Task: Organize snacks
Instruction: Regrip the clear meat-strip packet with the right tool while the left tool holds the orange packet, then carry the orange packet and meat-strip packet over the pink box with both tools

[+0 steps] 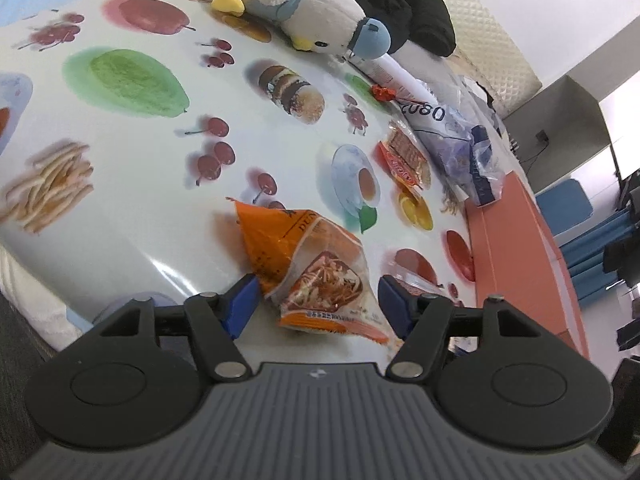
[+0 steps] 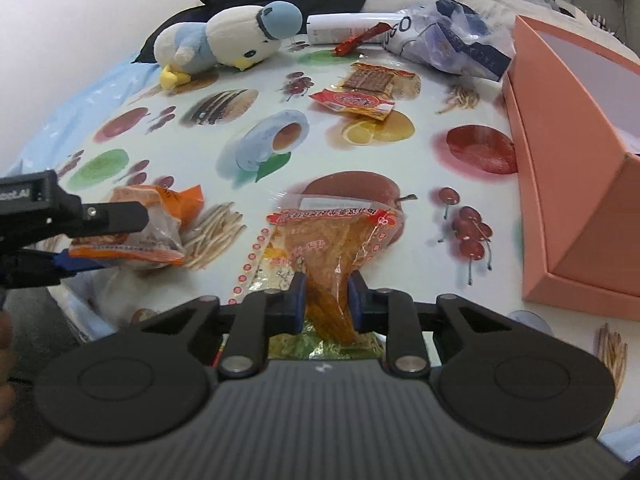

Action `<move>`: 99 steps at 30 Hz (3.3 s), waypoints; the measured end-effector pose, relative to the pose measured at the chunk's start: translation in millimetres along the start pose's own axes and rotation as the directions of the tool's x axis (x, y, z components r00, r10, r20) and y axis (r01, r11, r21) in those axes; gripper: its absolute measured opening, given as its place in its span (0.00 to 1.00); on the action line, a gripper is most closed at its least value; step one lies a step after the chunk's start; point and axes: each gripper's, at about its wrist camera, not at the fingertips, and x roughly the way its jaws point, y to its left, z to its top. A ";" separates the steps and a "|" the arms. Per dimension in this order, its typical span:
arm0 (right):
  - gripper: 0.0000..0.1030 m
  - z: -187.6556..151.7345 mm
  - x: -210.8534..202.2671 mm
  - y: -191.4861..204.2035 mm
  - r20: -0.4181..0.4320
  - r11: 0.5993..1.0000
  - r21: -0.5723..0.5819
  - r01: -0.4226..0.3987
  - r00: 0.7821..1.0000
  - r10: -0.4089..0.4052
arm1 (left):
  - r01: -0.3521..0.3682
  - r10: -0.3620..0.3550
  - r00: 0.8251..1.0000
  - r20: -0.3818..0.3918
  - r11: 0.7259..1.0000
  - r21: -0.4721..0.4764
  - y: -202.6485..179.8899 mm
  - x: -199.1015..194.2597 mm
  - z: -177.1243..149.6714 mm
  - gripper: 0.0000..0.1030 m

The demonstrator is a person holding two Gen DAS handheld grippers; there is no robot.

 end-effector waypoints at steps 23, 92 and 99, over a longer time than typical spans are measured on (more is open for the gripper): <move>0.23 6.1 -22.3 -3.0 0.018 0.992 0.094 0.082 0.996 -0.084 | 0.034 -0.006 0.989 -0.146 0.981 0.189 -33.5 11.7 15.7 0.49; 0.22 23.3 -246.1 -145.6 0.274 0.889 0.403 0.219 0.898 -0.345 | 0.310 -0.225 0.950 -0.218 0.764 0.566 -346.4 -20.0 -27.3 0.45; 0.22 44.0 -215.6 -195.1 0.259 0.891 0.401 0.215 0.906 -0.336 | 0.302 -0.193 0.951 -0.243 0.754 0.583 -387.9 49.7 -14.2 0.45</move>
